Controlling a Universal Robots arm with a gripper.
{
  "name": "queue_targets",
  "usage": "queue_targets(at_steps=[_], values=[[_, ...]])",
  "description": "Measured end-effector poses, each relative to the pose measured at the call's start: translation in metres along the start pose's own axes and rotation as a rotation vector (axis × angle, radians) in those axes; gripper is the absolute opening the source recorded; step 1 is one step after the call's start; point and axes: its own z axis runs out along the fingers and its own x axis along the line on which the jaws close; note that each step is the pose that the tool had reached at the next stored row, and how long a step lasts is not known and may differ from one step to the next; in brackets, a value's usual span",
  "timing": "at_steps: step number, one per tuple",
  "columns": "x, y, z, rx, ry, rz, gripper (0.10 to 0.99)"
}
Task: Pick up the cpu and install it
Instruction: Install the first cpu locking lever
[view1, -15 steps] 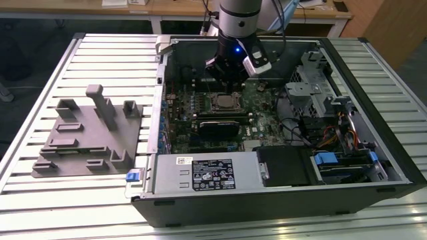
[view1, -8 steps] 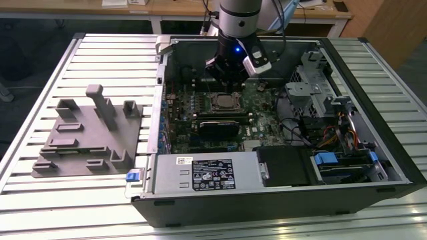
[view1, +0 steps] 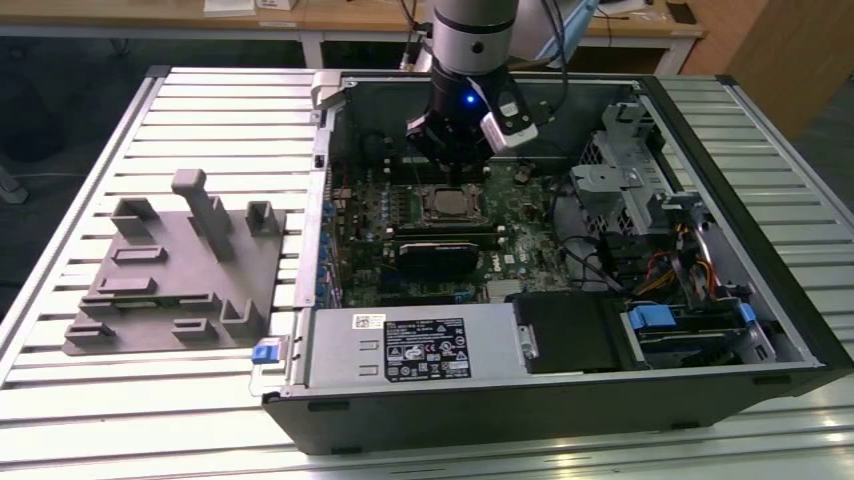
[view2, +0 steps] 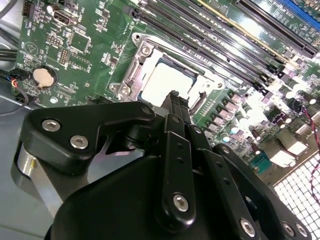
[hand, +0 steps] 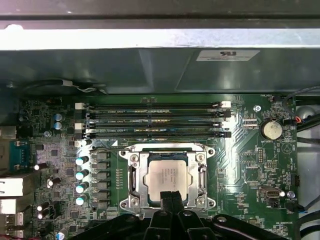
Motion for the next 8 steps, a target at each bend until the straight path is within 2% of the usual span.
queue_targets(at_steps=[8], values=[[0.0087,-0.0003,-0.0001,0.000,0.0000,0.000,0.106]])
